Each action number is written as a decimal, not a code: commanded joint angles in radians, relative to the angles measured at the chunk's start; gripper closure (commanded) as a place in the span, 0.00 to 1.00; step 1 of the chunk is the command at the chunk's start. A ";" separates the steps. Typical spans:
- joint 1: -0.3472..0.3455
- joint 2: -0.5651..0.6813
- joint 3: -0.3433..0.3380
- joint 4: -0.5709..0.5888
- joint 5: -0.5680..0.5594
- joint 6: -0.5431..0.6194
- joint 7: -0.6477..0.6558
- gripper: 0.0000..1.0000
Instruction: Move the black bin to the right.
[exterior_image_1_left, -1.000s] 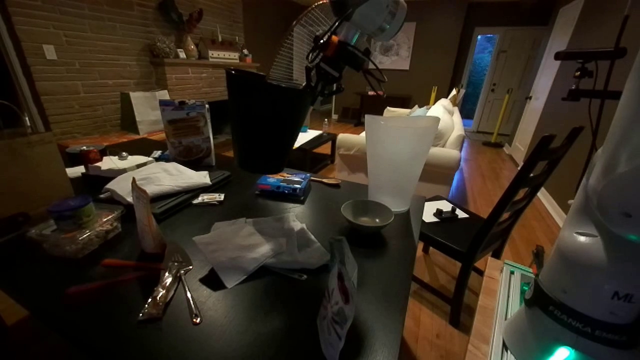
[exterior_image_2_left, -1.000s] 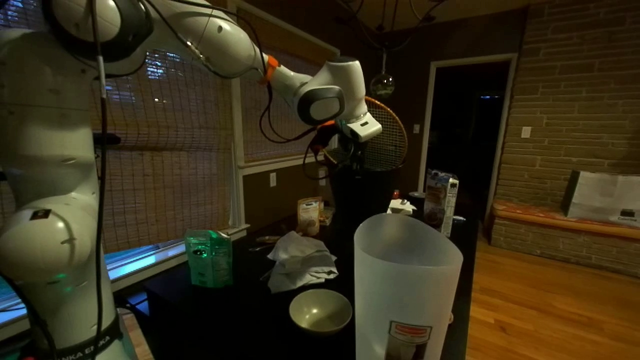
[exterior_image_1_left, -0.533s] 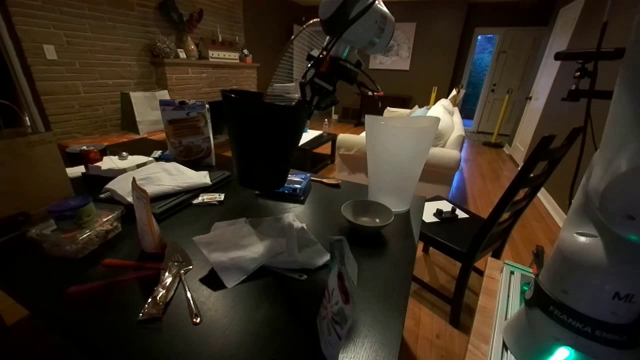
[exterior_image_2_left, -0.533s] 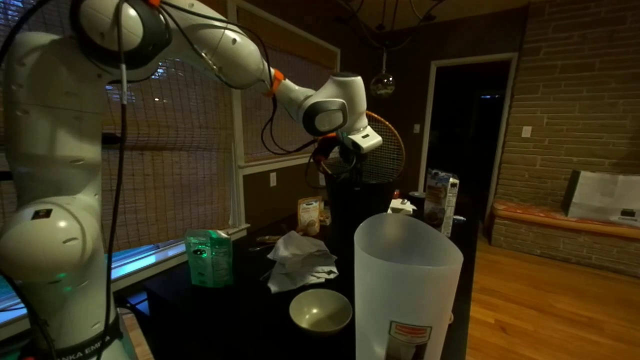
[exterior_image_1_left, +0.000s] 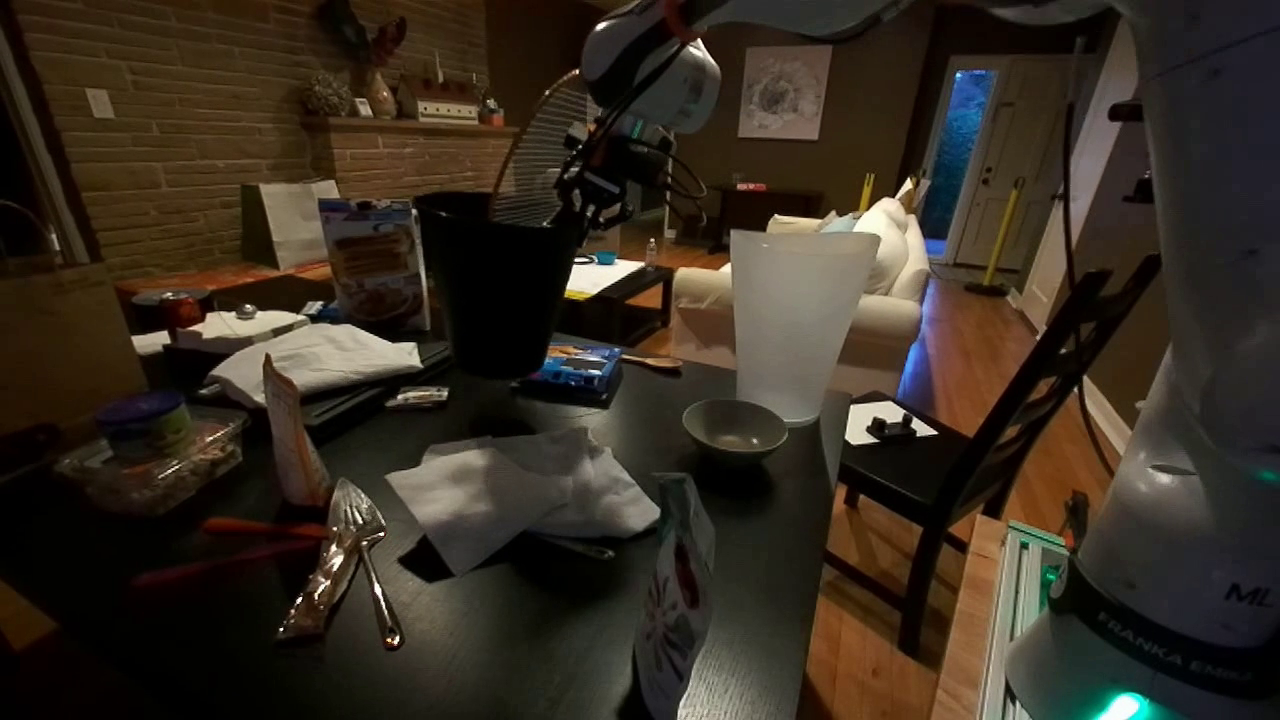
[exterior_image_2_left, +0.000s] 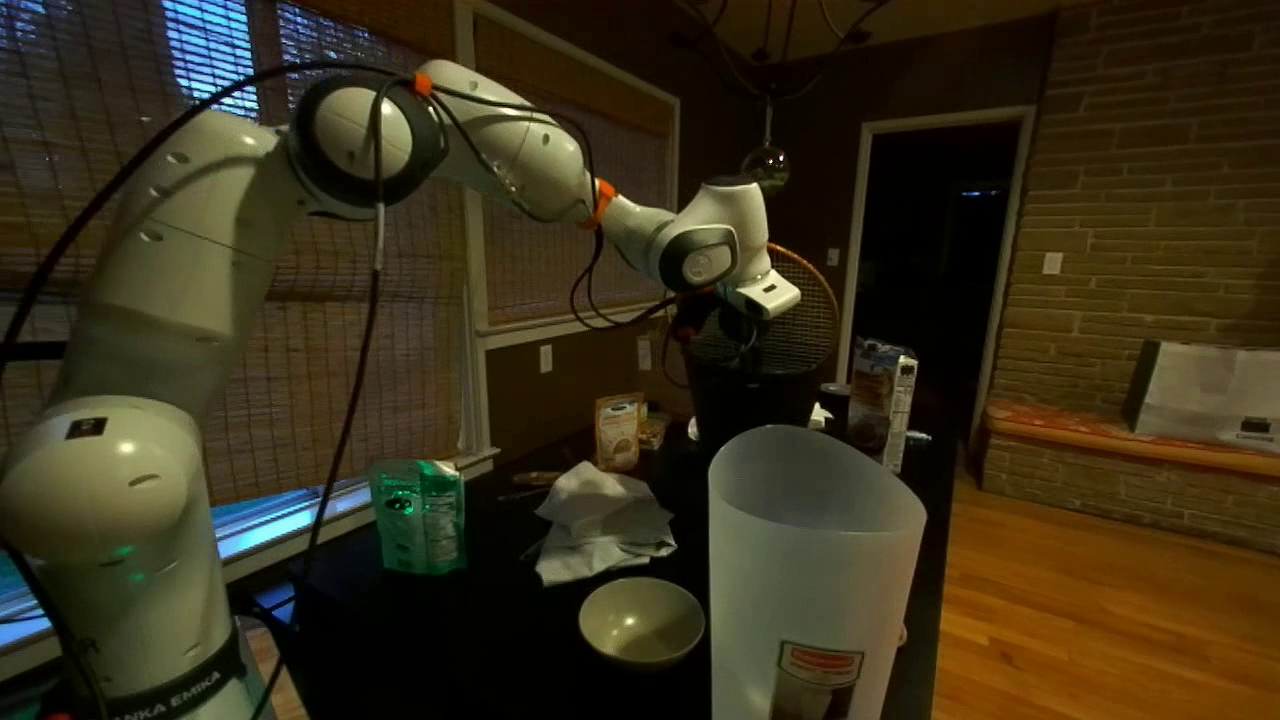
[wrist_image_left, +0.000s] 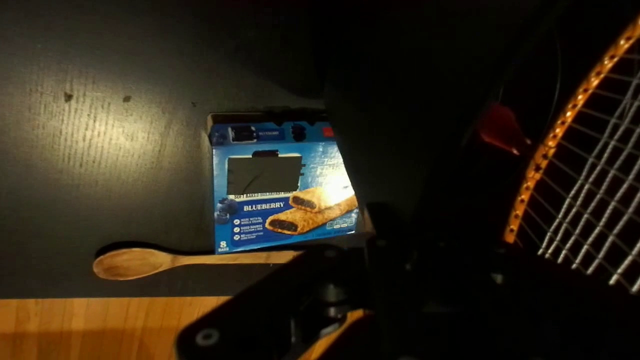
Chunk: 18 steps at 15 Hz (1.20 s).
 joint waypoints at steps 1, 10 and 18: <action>-0.002 0.127 0.003 0.181 0.002 -0.046 0.039 0.99; 0.031 0.178 0.025 0.242 -0.015 -0.112 0.037 0.99; 0.082 0.169 0.002 0.167 -0.079 -0.077 0.065 0.99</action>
